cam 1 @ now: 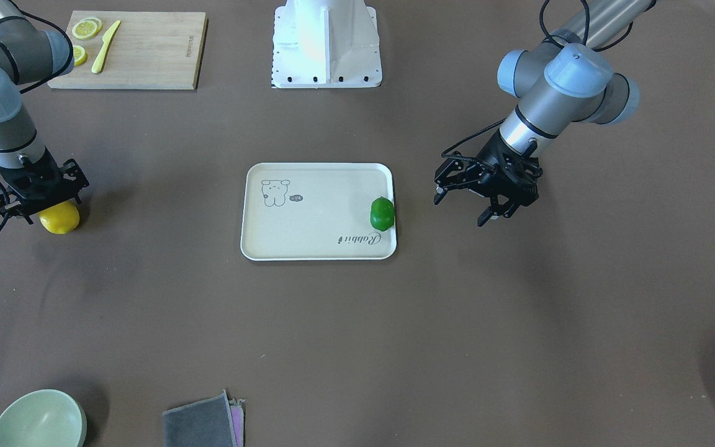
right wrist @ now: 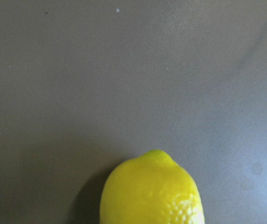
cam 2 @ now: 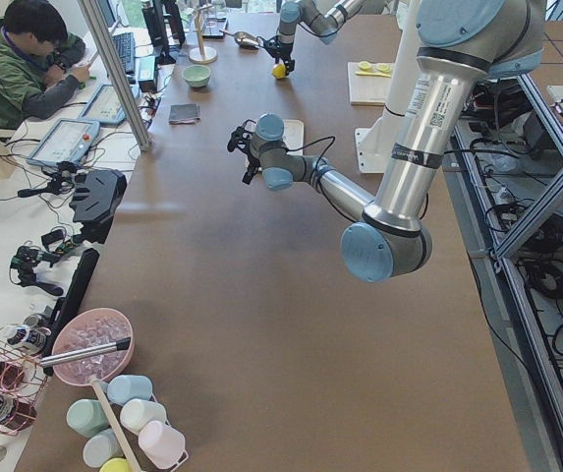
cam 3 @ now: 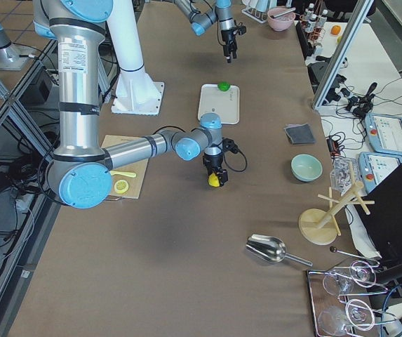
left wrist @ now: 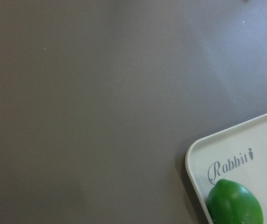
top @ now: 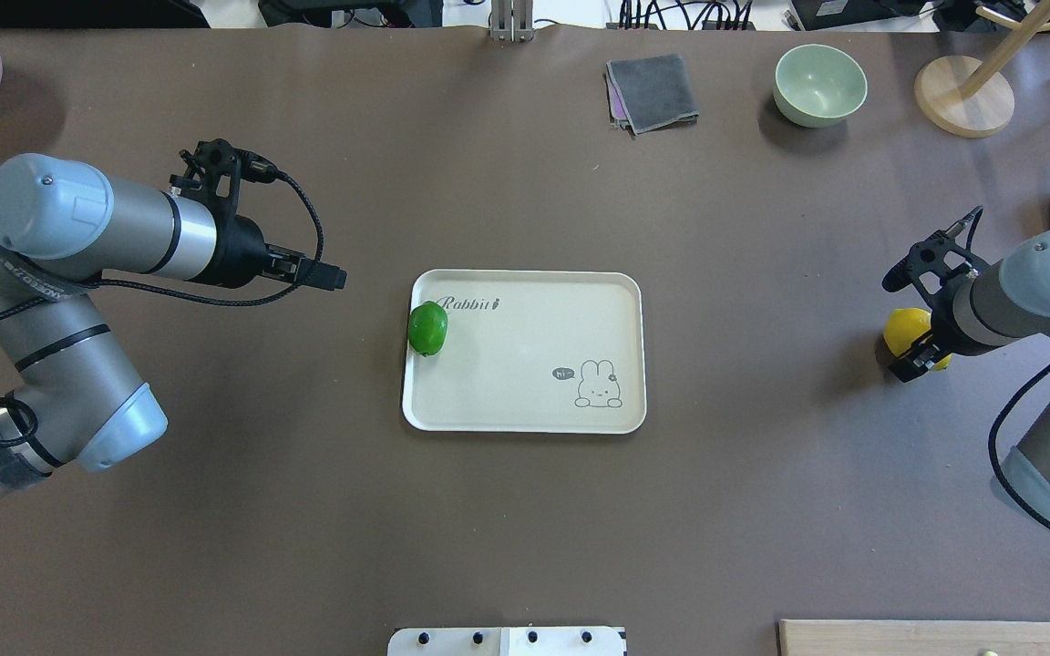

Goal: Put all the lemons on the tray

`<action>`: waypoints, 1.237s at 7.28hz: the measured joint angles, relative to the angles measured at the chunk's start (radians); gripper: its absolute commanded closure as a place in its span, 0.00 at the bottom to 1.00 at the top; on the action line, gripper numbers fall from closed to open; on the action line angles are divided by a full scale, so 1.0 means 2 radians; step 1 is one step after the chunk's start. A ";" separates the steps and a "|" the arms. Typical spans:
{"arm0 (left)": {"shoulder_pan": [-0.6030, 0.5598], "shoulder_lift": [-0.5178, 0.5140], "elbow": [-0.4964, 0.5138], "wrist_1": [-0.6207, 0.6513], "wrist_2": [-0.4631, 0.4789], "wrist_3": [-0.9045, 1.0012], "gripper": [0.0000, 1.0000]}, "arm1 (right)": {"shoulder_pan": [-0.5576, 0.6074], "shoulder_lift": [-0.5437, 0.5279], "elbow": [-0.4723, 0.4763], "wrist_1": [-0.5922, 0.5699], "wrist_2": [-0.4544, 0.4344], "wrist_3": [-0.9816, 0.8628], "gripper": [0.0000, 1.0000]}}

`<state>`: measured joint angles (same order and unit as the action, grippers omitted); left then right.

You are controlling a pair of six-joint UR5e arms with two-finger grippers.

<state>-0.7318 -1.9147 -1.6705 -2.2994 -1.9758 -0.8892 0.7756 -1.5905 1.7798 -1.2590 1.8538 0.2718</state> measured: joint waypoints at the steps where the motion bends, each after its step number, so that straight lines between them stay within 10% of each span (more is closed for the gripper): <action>1: 0.000 0.000 0.000 0.000 0.000 0.000 0.01 | 0.000 0.003 -0.001 -0.001 0.001 0.001 1.00; 4: 0.001 -0.001 0.000 -0.001 0.001 -0.001 0.01 | 0.008 0.025 0.020 -0.007 0.028 0.075 1.00; 9: 0.001 0.000 0.000 0.000 0.000 -0.003 0.01 | -0.080 0.186 0.014 -0.044 0.047 0.491 1.00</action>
<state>-0.7295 -1.9153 -1.6698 -2.2998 -1.9761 -0.8943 0.6163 -1.2184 1.8077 -1.3478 1.9476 1.2543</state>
